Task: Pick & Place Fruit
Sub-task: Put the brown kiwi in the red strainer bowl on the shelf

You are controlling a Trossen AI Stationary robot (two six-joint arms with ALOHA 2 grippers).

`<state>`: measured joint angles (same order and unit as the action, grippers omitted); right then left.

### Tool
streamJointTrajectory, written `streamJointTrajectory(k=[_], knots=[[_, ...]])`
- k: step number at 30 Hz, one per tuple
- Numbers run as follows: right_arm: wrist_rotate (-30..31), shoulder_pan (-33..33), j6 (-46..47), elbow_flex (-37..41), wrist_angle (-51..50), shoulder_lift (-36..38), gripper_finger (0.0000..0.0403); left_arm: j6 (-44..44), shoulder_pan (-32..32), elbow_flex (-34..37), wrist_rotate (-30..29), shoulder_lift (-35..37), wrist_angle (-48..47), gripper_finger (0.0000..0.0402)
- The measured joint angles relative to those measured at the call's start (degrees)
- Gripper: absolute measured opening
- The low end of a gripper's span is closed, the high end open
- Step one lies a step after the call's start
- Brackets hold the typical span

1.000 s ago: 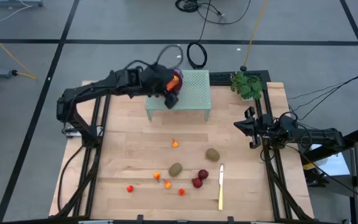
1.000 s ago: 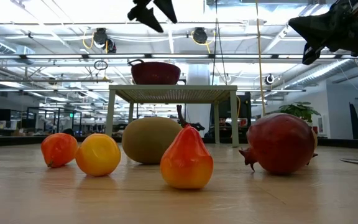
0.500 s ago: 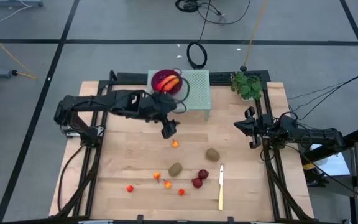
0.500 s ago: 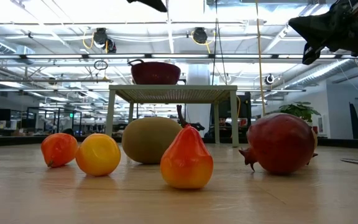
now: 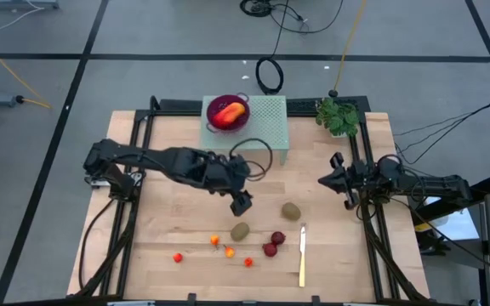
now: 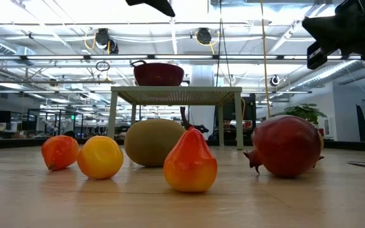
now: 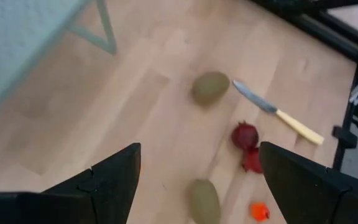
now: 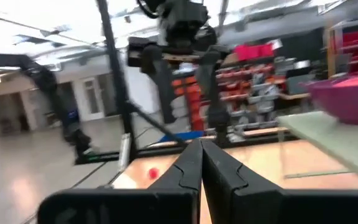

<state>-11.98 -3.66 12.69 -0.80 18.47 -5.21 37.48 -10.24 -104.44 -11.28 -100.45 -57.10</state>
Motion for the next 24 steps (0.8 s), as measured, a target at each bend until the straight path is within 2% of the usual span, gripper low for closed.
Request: streamJointTrajectory(k=[14, 18, 24], knots=[[-0.2, 0.0, 0.0, 0.0, -4.7, -0.1, 0.0000, 5.8, -1.5, 0.0, 5.5, -7.9, -6.9, 0.0326], [-0.2, 0.0, -0.1, 0.0, -4.5, -0.1, 0.0000, 7.4, -2.5, 0.0, 8.4, -10.2, -6.4, 0.0326], [-0.1, 0.0, -1.9, 0.0, -5.2, -0.1, 0.0000, 9.7, -4.0, 0.0, 8.9, -13.2, -6.2, 0.0326]])
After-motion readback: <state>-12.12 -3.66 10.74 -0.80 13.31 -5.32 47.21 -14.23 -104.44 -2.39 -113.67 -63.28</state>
